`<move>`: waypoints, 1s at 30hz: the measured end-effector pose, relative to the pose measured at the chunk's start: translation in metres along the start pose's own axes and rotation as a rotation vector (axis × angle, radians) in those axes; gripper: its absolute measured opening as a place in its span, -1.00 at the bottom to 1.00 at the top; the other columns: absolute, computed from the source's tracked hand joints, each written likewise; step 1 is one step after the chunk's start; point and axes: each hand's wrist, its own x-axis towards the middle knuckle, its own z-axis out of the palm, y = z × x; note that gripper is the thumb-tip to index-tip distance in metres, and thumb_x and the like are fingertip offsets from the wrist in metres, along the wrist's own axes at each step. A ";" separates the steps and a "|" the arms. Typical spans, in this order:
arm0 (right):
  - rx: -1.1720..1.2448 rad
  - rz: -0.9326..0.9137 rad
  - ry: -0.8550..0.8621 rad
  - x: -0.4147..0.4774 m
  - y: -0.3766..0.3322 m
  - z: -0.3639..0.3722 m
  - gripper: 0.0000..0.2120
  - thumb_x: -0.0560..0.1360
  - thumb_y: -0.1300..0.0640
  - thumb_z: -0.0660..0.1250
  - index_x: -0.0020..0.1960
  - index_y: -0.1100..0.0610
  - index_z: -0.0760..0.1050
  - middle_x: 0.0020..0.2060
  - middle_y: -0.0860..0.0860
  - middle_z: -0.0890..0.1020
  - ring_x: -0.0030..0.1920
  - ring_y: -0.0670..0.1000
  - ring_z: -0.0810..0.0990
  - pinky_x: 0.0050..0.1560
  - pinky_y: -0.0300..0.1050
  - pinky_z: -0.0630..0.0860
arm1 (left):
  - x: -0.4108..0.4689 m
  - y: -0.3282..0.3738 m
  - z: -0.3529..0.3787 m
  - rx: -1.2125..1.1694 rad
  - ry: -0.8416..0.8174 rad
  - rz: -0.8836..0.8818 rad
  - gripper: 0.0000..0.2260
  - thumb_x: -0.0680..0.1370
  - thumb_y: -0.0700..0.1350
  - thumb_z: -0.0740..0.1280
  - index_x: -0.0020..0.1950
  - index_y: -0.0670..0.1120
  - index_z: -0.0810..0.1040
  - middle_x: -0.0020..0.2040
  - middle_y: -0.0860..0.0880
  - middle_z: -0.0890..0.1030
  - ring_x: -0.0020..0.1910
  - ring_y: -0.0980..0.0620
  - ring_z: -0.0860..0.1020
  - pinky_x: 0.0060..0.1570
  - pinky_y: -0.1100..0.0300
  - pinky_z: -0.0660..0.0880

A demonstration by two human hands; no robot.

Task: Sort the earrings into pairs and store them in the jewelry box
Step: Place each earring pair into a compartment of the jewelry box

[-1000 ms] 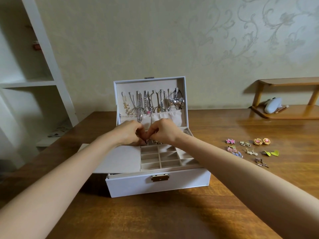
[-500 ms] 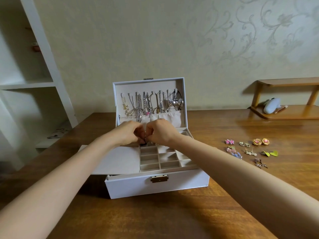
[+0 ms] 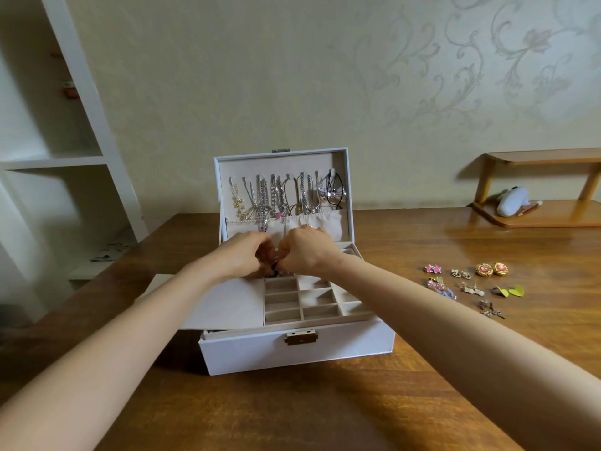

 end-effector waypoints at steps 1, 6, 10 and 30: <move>-0.002 -0.003 0.004 -0.001 0.000 0.001 -0.82 0.39 0.15 0.29 -0.09 0.10 0.64 -0.11 0.10 0.66 -0.03 0.15 0.57 0.05 -0.07 0.32 | 0.000 0.001 0.001 0.027 0.005 0.004 -0.77 0.39 -0.33 0.35 -0.06 -0.05 0.51 -0.03 -0.08 0.60 -0.01 -0.08 0.55 0.04 -0.05 0.52; 0.019 -0.018 0.023 -0.003 0.002 -0.001 -0.83 0.44 0.07 0.29 -0.08 0.07 0.64 -0.06 0.10 0.66 0.03 0.15 0.55 0.12 -0.06 0.35 | 0.000 0.003 -0.001 0.079 -0.010 0.022 -0.79 0.41 -0.31 0.36 -0.06 -0.03 0.51 -0.04 -0.07 0.59 -0.04 -0.06 0.53 -0.01 -0.01 0.50; 0.010 -0.022 0.021 -0.003 0.004 0.002 -0.84 0.45 0.00 0.32 -0.12 0.06 0.62 -0.10 0.09 0.65 0.00 0.14 0.57 0.04 -0.08 0.31 | 0.002 0.002 -0.005 0.046 0.014 0.025 -0.82 0.46 -0.28 0.37 -0.05 -0.02 0.58 -0.07 0.01 0.57 -0.03 0.00 0.52 0.00 0.12 0.48; 0.059 -0.016 0.026 0.009 0.012 -0.002 -0.83 0.45 0.15 0.35 0.01 0.00 0.65 0.00 -0.01 0.67 0.03 0.04 0.59 0.13 -0.07 0.51 | -0.003 0.014 0.003 0.276 0.148 -0.021 -0.92 0.50 -0.16 0.35 -0.02 -0.08 0.57 -0.04 -0.05 0.55 -0.14 0.01 0.44 -0.29 0.20 0.29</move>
